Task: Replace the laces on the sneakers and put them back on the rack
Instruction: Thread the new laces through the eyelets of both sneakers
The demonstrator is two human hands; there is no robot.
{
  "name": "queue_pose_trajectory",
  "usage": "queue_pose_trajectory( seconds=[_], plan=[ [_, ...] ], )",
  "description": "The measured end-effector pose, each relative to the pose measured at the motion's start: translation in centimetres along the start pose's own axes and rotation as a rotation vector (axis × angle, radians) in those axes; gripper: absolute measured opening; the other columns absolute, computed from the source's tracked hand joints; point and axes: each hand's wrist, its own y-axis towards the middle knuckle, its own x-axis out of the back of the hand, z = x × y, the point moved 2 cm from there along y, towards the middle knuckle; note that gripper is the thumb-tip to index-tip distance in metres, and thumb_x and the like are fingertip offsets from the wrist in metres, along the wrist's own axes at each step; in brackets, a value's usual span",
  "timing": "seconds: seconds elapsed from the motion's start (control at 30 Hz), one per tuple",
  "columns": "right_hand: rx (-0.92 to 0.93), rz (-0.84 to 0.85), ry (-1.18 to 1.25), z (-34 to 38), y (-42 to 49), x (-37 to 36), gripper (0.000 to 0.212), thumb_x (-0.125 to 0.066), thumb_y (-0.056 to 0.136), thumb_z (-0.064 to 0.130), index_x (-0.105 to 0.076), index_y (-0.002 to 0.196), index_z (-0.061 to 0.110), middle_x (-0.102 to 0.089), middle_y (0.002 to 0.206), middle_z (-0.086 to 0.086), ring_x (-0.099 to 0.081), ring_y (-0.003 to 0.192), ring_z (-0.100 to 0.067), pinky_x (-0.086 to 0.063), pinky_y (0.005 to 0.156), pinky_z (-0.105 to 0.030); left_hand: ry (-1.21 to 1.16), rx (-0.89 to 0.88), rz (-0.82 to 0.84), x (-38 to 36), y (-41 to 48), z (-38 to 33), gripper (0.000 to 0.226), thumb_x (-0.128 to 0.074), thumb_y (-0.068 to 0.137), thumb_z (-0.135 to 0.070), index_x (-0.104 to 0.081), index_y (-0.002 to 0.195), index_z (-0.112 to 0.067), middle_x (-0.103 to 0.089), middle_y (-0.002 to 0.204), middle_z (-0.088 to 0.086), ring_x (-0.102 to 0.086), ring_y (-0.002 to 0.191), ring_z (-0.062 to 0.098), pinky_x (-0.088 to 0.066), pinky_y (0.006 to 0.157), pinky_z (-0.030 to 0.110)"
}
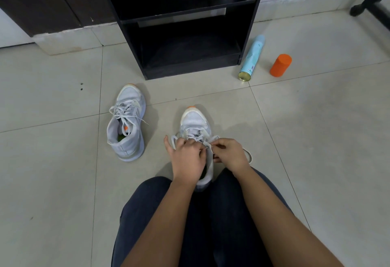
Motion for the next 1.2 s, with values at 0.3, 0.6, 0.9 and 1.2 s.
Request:
queue_pose_trajectory(
  seconds=[0.3, 0.6, 0.9, 1.2],
  plan=[
    [-0.004, 0.050, 0.140, 0.2, -0.2, 0.0, 0.027, -0.056, 0.088, 0.003, -0.069, 0.075, 0.022, -0.069, 0.071, -0.004, -0.066, 0.062, -0.021, -0.058, 0.061, -0.031, -0.006, 0.019, 0.014, -0.5, 0.2, 0.0, 0.021, -0.059, 0.082, -0.030, -0.065, 0.063, -0.024, -0.062, 0.064, -0.009, -0.057, 0.084, 0.019, -0.014, 0.109, 0.059],
    [-0.151, 0.051, 0.250, 0.1, 0.7, 0.0, 0.025, -0.048, 0.093, 0.000, -0.056, 0.072, 0.012, -0.061, 0.076, -0.020, -0.050, 0.059, -0.017, -0.042, 0.054, -0.023, -0.092, 0.032, -0.046, -1.0, 0.2, 0.6, 0.022, -0.065, 0.076, -0.021, -0.067, 0.097, -0.025, -0.062, 0.104, -0.005, -0.054, 0.107, 0.022, -0.005, 0.112, 0.058],
    [-0.369, -0.507, 0.694, -3.7, 1.7, 8.1, 0.018, -0.031, 0.097, 0.008, -0.048, 0.093, 0.012, -0.050, 0.075, -0.006, -0.046, 0.059, -0.017, -0.045, 0.059, -0.030, -0.237, 0.272, -0.118, -0.5, 0.2, 2.4, 0.056, -0.067, 0.070, -0.003, -0.047, 0.120, -0.018, -0.047, 0.124, 0.005, -0.044, 0.115, 0.026, -0.038, 0.098, 0.041],
    [0.201, 0.069, -0.632, 0.8, 0.2, 1.5, 0.016, -0.054, 0.091, 0.025, -0.070, 0.096, 0.026, -0.067, 0.103, -0.003, -0.057, 0.100, -0.027, -0.047, 0.085, -0.033, -0.650, 0.404, 0.145, 0.0, -1.6, 4.5, 0.031, -0.072, 0.081, -0.027, -0.048, 0.098, -0.019, -0.055, 0.091, -0.002, -0.056, 0.080, 0.016, -0.040, 0.069, 0.028]
  ],
)
